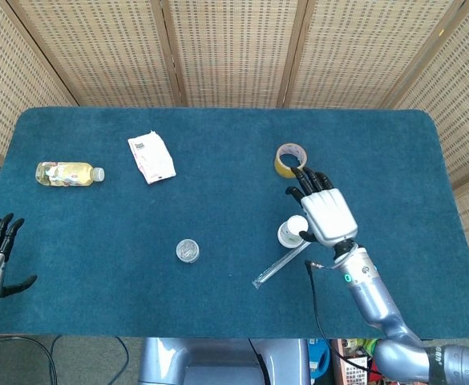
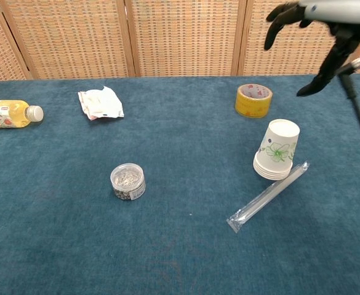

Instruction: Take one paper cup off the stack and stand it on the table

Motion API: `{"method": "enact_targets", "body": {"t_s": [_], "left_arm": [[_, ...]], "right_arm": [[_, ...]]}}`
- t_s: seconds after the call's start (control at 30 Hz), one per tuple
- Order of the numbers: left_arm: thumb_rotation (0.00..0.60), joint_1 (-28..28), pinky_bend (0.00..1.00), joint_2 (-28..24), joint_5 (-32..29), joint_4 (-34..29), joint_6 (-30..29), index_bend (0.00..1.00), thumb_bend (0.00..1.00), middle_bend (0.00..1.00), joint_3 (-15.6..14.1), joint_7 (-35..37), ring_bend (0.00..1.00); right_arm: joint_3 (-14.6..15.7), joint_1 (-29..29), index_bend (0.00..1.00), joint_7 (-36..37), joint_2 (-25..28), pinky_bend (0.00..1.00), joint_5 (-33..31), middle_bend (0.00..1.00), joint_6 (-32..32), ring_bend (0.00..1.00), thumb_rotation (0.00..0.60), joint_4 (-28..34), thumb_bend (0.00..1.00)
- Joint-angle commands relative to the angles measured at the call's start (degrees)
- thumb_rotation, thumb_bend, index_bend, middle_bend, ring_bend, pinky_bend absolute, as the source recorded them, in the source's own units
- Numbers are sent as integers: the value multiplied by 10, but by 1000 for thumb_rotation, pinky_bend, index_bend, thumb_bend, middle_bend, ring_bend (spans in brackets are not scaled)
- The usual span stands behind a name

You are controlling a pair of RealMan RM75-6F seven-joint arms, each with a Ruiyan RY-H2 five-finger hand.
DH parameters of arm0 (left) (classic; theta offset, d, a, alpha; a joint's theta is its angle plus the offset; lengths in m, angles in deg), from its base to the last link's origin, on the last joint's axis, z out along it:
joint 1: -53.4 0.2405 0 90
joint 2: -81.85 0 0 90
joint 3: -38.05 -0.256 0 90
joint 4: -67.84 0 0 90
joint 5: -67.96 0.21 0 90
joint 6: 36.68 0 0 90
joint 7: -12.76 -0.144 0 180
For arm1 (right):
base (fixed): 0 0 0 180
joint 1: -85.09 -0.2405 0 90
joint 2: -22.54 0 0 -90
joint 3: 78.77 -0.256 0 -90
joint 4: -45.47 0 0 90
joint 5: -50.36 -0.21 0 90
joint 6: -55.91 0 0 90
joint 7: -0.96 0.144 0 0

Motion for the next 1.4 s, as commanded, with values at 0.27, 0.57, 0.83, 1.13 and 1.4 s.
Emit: {"method": "enact_targets", "body": {"t_s": [0.27, 0.57, 0.83, 1.13, 1.4], "left_arm": [[600, -3, 0, 3, 1, 1, 2, 0, 122, 0, -2, -4, 0], [600, -3, 0, 4, 4, -2, 2, 0, 122, 0, -3, -9, 0], [600, -4, 0, 4, 9, -6, 1, 0, 122, 0, -5, -16, 0], [600, -6, 0, 7, 3, -3, 5, 0, 121, 0, -5, -22, 0], [600, -8, 0, 10, 1, 0, 9, 0, 122, 0, -5, -25, 0]], "right_arm": [[38, -60, 308, -41, -56, 180, -114, 111, -18, 0, 600, -76, 158], [57, -72, 308, -37, -56, 184, -143, 111, -8, 0, 600, -85, 163], [71, -87, 329, -21, -75, 190, -159, 117, -25, 0, 600, -118, 182], [87, -103, 328, -7, -97, 196, -181, 117, -45, 0, 600, -162, 187], [95, -112, 346, 4, -108, 210, -191, 130, -54, 0, 600, -184, 192]]}}
